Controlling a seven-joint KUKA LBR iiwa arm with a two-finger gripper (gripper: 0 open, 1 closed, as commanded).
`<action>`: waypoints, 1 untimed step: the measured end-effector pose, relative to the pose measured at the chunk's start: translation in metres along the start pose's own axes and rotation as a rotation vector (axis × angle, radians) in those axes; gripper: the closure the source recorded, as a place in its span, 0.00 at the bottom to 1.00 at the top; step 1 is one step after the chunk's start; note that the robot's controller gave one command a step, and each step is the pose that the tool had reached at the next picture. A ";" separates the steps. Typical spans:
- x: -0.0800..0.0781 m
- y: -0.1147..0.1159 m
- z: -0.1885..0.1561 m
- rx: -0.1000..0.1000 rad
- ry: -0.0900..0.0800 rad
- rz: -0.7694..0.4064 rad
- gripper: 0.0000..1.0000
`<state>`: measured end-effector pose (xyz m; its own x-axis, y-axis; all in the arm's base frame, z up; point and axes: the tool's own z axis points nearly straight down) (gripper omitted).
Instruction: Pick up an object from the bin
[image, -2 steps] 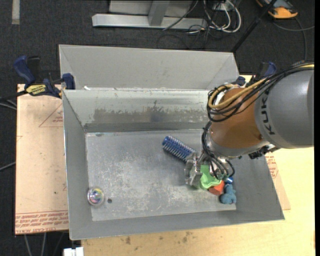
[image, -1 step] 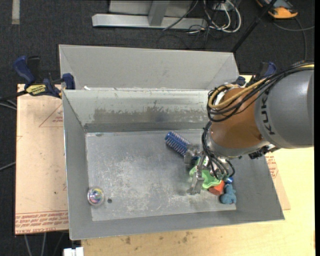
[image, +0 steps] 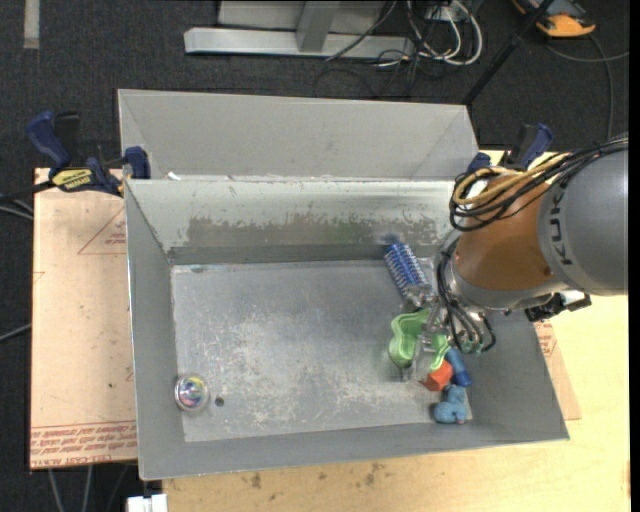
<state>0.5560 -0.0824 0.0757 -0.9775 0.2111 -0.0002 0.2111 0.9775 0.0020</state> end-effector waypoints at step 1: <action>0.000 0.001 -0.001 0.000 -0.003 -0.003 1.00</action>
Offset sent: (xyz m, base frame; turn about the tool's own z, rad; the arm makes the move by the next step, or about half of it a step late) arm 0.0000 0.0000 0.0000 0.0000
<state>0.5566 -0.0814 0.0765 -0.9781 0.2083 -0.0031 0.2083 0.9781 0.0020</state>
